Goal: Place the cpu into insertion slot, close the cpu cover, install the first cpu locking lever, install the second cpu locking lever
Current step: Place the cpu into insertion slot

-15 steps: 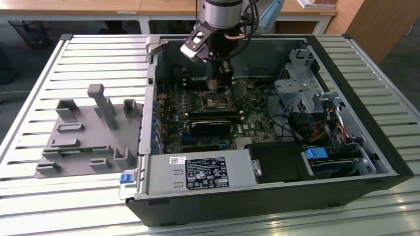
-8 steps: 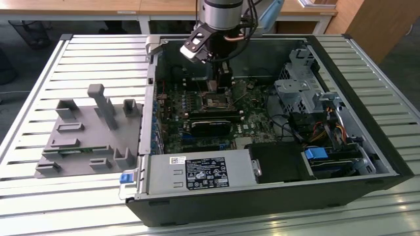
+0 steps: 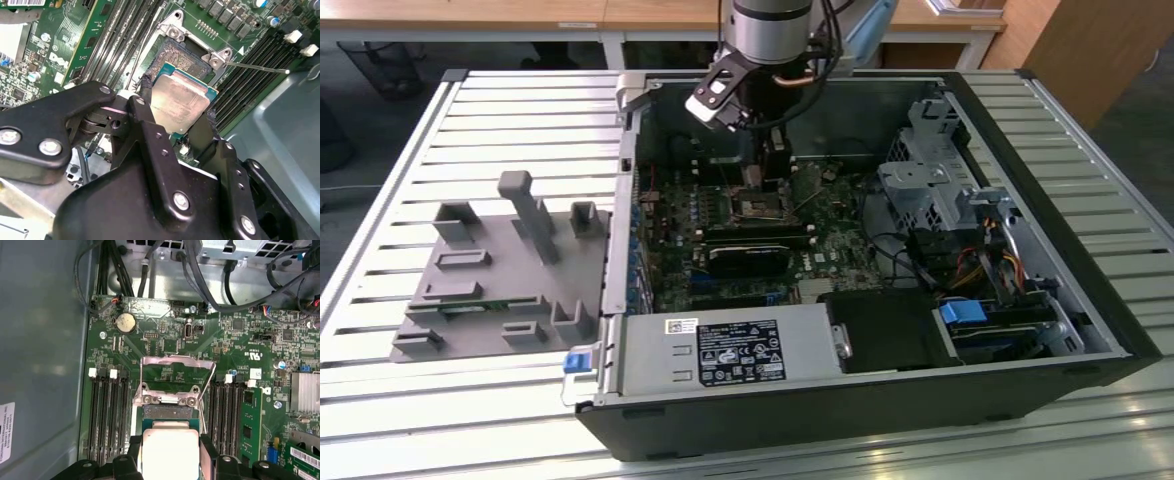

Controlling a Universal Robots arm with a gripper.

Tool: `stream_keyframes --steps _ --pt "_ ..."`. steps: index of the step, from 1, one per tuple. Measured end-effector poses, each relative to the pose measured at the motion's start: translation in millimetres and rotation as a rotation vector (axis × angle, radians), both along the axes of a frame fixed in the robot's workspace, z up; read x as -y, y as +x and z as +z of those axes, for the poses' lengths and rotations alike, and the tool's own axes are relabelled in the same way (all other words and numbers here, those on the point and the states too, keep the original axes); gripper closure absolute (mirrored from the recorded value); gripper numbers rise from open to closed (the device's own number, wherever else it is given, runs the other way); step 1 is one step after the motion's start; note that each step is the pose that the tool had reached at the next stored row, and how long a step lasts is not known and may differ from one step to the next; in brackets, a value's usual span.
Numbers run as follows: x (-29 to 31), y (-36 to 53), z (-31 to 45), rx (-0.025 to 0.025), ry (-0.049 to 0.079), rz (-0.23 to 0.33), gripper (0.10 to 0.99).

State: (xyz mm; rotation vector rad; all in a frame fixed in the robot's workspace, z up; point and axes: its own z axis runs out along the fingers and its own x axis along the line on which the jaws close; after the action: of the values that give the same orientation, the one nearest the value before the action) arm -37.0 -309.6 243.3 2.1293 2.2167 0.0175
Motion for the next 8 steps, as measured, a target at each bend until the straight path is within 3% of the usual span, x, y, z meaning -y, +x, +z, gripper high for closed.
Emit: stream_keyframes --steps 2,8 --pt "0.0 -1.4 -1.0 0.0110 0.000 0.000 0.545" --pt "-0.1 -2.9 -6.4 0.0123 0.000 -0.008 0.545"
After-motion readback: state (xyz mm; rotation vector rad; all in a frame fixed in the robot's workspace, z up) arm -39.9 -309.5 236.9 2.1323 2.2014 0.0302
